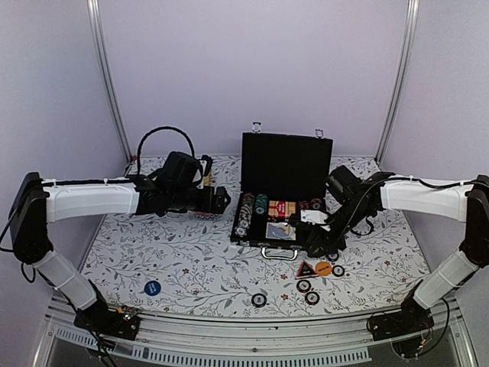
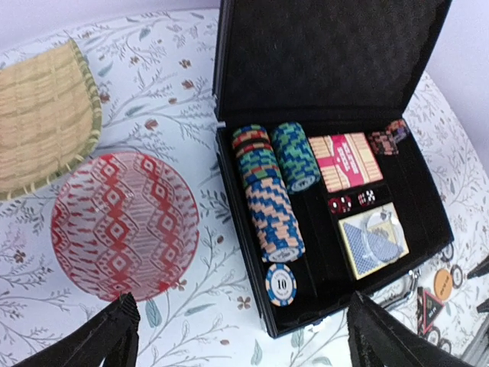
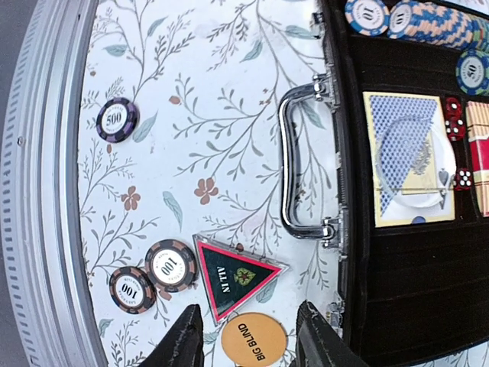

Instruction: Pack up texas hold em set

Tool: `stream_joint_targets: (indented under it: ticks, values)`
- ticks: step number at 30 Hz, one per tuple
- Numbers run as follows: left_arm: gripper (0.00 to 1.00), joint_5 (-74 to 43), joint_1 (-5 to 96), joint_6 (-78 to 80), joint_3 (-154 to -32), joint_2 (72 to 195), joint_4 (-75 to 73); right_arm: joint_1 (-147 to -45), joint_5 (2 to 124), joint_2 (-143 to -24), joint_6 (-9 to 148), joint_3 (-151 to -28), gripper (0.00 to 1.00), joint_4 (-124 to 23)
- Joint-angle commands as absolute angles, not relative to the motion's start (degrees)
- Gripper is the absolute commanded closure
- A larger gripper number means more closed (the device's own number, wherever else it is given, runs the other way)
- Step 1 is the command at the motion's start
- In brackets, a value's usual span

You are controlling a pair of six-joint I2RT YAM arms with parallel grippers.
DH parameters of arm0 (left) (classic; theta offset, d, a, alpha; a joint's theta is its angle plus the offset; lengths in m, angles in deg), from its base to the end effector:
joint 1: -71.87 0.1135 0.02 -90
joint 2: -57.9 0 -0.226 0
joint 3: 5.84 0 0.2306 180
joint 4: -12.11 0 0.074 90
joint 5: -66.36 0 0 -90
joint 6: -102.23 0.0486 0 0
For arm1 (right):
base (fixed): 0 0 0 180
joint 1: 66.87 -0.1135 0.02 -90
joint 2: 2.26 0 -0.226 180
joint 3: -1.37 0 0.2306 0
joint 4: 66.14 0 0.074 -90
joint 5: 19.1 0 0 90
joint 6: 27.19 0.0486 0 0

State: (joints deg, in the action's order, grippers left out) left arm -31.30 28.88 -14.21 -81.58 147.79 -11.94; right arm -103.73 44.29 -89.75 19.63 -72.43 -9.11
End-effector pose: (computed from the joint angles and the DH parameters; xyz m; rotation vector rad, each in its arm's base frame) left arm 0.2525 -0.2265 0.2076 0.2546 2.2655 -0.5047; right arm 0.2053 0.1811 0.1738 -1.8316 2.0114 0.6164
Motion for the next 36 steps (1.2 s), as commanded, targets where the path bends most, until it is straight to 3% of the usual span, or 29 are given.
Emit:
stream_joint_targets:
  ticks: [1,6,16,36]
  values:
    - [0.06,-28.0,28.2,-16.6,-79.8,145.0,-8.1,-107.8,48.8,-90.3,14.7,-70.0,0.52,-7.9]
    - [0.07,-26.8,28.2,-16.8,-79.8,145.4,-7.9,-110.3,53.0,-92.9,11.4,-69.6,0.41,-9.1]
    - [0.08,-25.9,28.3,-17.1,-79.5,145.4,-8.2,-112.1,60.1,-97.9,8.8,-69.7,0.37,-11.8]
    - [0.09,-23.9,28.2,-17.0,-81.1,148.6,-8.2,-112.3,59.8,-103.2,10.2,-72.2,0.26,-13.8]
